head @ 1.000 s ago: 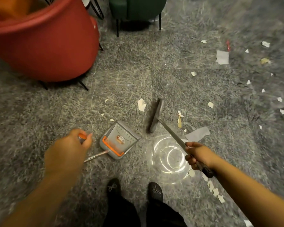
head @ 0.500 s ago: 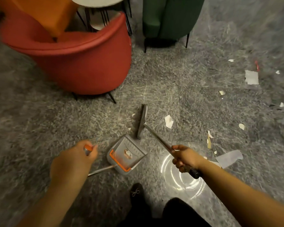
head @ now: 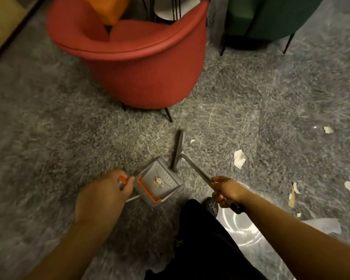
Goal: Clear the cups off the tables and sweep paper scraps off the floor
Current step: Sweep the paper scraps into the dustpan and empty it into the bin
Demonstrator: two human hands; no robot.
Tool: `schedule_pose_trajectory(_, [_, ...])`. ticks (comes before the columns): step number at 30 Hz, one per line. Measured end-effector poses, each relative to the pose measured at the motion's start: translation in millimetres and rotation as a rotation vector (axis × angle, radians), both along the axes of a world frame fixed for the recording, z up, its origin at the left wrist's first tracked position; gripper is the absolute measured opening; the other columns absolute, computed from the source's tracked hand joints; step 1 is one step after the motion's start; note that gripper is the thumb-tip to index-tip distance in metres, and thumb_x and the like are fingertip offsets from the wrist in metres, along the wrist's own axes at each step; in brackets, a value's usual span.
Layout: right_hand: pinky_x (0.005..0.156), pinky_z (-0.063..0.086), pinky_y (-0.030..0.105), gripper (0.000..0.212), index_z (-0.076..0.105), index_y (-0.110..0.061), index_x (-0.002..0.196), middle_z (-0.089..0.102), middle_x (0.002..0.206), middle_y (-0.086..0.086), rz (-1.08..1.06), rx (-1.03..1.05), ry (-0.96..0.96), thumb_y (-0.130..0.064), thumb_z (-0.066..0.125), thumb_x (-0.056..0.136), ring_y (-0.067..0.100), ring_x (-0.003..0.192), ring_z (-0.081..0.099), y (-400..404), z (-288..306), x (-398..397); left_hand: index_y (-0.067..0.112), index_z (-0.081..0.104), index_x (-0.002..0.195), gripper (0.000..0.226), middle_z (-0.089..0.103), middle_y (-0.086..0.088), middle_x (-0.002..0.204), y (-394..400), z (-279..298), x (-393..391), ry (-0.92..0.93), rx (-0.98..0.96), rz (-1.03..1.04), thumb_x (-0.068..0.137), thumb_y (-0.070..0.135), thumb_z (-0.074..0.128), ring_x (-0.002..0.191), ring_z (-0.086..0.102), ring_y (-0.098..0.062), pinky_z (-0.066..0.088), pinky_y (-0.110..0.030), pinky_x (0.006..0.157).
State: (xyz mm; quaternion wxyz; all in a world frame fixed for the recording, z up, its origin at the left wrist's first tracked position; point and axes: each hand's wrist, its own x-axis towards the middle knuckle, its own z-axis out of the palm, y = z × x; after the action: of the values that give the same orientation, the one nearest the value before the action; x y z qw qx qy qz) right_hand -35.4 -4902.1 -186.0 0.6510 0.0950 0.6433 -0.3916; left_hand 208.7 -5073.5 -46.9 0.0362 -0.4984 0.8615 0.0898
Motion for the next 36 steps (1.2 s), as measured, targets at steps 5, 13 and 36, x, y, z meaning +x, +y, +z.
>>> schedule_pose_trajectory(5, [0.035, 0.028, 0.012, 0.029, 0.042, -0.017, 0.128, 0.042, 0.058, 0.007, 0.037, 0.020, -0.011, -0.009, 0.043, 0.101, 0.009, 0.033, 0.032, -7, -7, -35, 0.024, 0.059, 0.075, 0.029, 0.056, 0.000, 0.055, -18, 4, -38, -0.009, 0.033, 0.043, 0.089, 0.049, 0.059, 0.054, 0.054, -0.027, 0.046, -0.032, 0.053])
schedule_pose_trajectory(13, [0.034, 0.028, 0.013, 0.018, 0.046, -0.019, 0.090, 0.038, 0.057, 0.006, 0.033, 0.109, -0.045, -0.017, 0.033, 0.103, 0.009, 0.031, 0.031, 9, -9, -61, 0.028, 0.053, 0.069, 0.031, 0.048, 0.008, 0.047, -35, -3, -68, -0.003, 0.043, -0.006, 0.090, 0.051, 0.057, 0.046, 0.046, -0.012, 0.042, -0.028, 0.048])
schedule_pose_trajectory(36, [0.032, 0.030, 0.012, 0.021, 0.043, -0.024, 0.119, 0.038, 0.041, 0.003, -0.645, 0.195, 0.010, -0.015, 0.030, 0.105, 0.009, 0.027, 0.031, 235, -5, -16, 0.029, 0.059, 0.085, 0.024, 0.065, -0.001, 0.067, 68, -15, -180, 0.032, 0.121, -0.542, 0.088, 0.053, 0.059, 0.069, 0.063, -0.031, 0.048, -0.033, 0.059])
